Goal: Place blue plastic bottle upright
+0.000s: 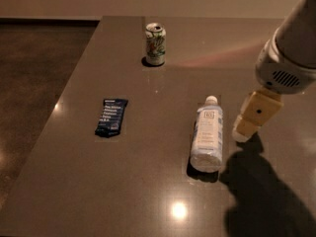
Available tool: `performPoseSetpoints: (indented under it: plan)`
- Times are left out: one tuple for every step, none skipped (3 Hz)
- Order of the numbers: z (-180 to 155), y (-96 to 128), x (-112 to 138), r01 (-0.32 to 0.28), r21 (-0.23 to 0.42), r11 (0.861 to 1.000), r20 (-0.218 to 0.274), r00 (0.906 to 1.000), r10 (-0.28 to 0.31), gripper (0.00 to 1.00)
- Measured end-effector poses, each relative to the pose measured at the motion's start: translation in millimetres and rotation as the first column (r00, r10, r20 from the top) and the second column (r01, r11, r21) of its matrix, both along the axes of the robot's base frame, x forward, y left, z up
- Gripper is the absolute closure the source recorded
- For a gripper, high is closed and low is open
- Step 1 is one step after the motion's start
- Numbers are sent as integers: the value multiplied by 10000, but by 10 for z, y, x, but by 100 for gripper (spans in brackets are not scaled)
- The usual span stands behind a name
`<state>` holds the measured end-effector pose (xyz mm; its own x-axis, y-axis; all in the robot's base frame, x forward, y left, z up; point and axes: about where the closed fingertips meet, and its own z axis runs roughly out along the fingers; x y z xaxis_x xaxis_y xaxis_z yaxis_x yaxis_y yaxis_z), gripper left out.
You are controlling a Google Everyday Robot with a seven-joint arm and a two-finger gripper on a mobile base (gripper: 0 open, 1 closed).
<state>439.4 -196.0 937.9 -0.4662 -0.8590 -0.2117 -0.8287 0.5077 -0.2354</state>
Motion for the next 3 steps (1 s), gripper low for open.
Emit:
performPoseSetpoints:
  plan:
    - [-68, 111, 5, 234, -12, 9997, -73, 9997, -234, 0]
    - [-36, 138, -14, 231, 371, 9990, -455, 9987, -214, 0]
    - [3, 309, -46, 748, 964, 9925, -767, 9948, -675, 0]
